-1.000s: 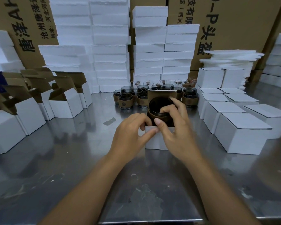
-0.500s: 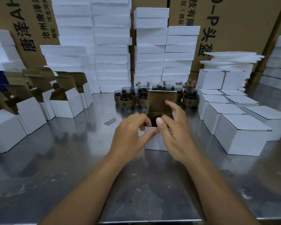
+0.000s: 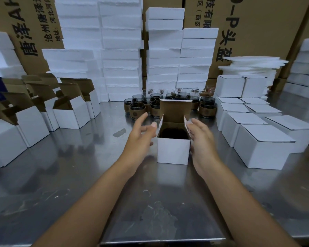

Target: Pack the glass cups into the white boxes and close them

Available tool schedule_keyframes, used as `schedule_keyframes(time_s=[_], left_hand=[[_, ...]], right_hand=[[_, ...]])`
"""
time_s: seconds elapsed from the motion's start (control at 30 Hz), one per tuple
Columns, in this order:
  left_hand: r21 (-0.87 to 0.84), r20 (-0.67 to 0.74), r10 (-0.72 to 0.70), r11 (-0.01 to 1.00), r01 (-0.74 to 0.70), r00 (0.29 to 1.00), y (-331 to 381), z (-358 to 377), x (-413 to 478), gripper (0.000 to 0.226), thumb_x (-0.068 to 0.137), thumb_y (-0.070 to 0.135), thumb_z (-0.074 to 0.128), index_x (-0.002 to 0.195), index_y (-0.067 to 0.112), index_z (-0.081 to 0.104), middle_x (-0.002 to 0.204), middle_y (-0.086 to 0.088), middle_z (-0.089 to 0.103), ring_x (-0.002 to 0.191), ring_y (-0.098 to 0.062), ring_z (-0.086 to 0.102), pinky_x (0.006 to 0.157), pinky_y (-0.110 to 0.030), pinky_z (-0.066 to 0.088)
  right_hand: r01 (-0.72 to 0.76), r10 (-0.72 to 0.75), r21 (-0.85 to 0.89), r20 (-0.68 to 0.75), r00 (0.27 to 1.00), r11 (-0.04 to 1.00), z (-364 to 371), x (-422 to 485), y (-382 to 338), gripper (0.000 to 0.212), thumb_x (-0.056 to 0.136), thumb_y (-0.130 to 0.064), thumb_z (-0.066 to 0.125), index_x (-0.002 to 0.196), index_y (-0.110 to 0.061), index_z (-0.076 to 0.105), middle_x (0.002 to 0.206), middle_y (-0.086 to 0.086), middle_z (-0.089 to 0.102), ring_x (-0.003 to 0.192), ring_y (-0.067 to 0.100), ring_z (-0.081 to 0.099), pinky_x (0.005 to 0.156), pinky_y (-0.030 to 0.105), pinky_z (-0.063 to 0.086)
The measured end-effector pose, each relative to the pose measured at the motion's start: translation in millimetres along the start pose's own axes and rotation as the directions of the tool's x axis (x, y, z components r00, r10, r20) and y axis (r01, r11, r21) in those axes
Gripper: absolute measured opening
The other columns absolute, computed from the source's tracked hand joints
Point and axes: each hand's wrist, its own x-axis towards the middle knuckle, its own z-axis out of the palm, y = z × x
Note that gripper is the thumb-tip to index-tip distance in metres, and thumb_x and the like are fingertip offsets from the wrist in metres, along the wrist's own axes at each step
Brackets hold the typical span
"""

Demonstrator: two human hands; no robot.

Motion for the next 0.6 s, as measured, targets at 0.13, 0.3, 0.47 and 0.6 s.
schedule_keyframes(time_s=[0.13,0.3,0.47,0.6], left_hand=[[-0.045,0.07,-0.109,0.993,0.112,0.992,-4.4,1.8,0.8,0.049,0.092,0.046,0.05,0.138,0.044,0.033,0.104,0.025,0.049,0.094,0.003,0.049,0.082,-0.022,0.038],[-0.036,0.109,-0.091,0.995,0.095,0.99,-4.1,-1.6,1.3,0.049,0.091,0.033,0.056,0.135,0.045,0.037,0.08,0.043,0.058,0.08,0.024,0.053,0.078,-0.016,0.037],[-0.031,0.125,-0.045,0.998,0.05,0.991,0.4,-2.0,-2.1,0.042,0.091,0.023,0.054,0.124,0.048,0.045,0.106,0.019,0.06,0.083,0.017,0.056,0.075,-0.016,0.036],[-0.03,0.083,-0.048,0.998,0.051,0.995,2.3,-2.5,-1.8,0.033,0.09,0.022,0.057,0.106,0.051,0.05,0.108,0.012,0.06,0.091,0.006,0.057,0.073,-0.018,0.037]], right_hand=[[0.06,-0.057,-0.058,0.042,0.997,0.997,1.2,-4.2,3.0,0.035,0.089,-0.014,0.06,0.122,-0.022,0.057,0.093,-0.015,0.061,0.065,-0.007,0.063,0.047,0.008,0.044],[0.103,-0.094,-0.081,0.112,0.989,0.991,1.3,-6.3,2.0,0.041,0.09,-0.002,0.055,0.123,-0.027,0.053,0.079,-0.015,0.065,0.061,-0.011,0.062,0.049,0.008,0.044],[0.145,-0.13,-0.086,0.16,0.979,0.986,1.5,-5.5,1.9,0.044,0.09,-0.001,0.051,0.1,-0.044,0.057,0.074,-0.016,0.067,0.065,-0.01,0.063,0.053,0.01,0.047],[0.114,-0.099,-0.083,0.161,0.982,0.99,2.0,-5.9,1.1,0.029,0.092,-0.008,0.055,0.094,-0.036,0.06,0.095,-0.009,0.067,0.073,0.001,0.066,0.05,0.015,0.047]])
